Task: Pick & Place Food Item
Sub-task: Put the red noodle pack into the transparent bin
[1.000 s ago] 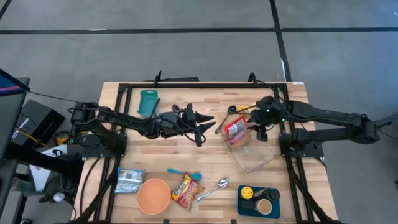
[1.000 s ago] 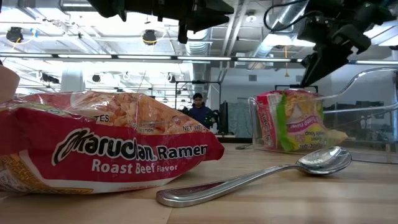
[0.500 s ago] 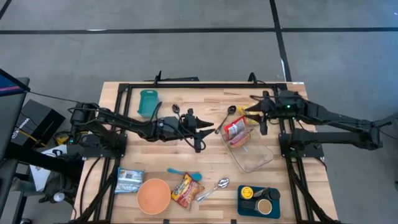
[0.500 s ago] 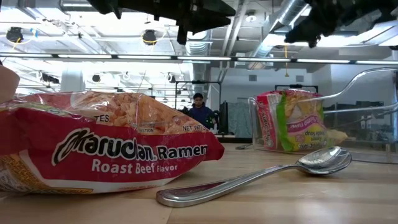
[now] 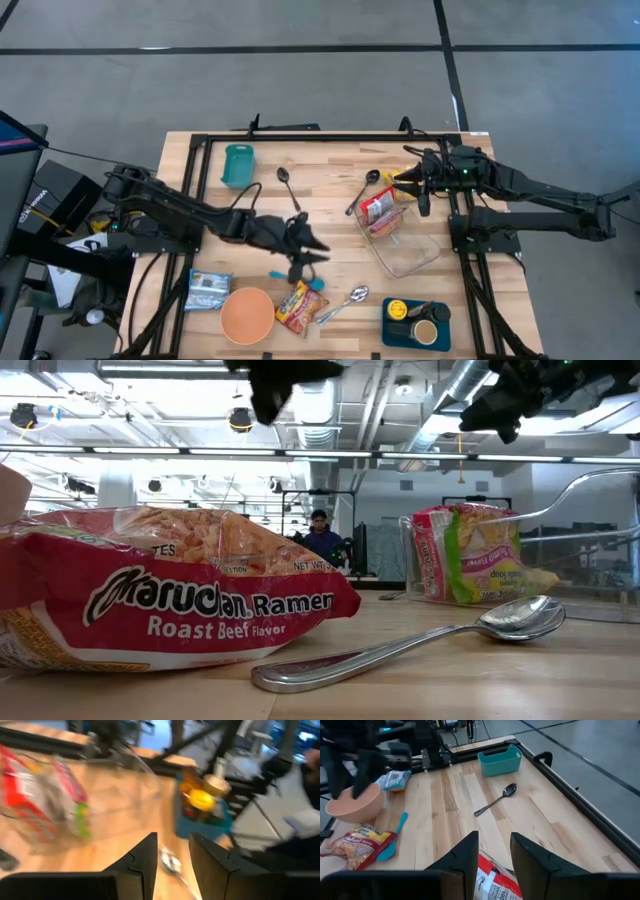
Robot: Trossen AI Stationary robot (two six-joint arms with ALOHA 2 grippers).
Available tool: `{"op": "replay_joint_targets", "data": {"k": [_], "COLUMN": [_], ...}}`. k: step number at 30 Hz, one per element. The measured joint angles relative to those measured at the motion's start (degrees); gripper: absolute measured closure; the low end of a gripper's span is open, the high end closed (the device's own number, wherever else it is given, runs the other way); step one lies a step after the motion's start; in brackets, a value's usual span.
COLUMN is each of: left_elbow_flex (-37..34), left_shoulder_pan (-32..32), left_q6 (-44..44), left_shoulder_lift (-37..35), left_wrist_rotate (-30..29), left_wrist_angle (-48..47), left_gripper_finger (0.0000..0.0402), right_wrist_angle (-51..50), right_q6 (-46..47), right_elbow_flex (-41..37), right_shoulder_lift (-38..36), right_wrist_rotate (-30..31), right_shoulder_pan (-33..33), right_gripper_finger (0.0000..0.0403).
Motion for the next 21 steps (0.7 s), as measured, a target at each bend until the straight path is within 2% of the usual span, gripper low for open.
{"op": "replay_joint_targets", "data": {"k": [10,21], "left_elbow_flex": [0.0,0.0], "left_shoulder_pan": [-11.8,-19.1], "left_q6": [0.1,-1.0], "left_shoulder_lift": [-6.0,-4.5], "left_wrist_rotate": [0.8,0.2], "left_wrist_angle": [-1.5,0.2], "left_gripper_finger": [0.0294,0.0294], "right_wrist_angle": [0.0,0.0], "right_q6": [0.0,0.1], "right_elbow_flex": [0.0,0.0], "right_shoulder_lift": [0.0,0.0], "right_wrist_rotate": [0.0,0.0], "right_shoulder_pan": [0.0,0.0], "right_gripper_finger": [0.0295,0.0295]}}
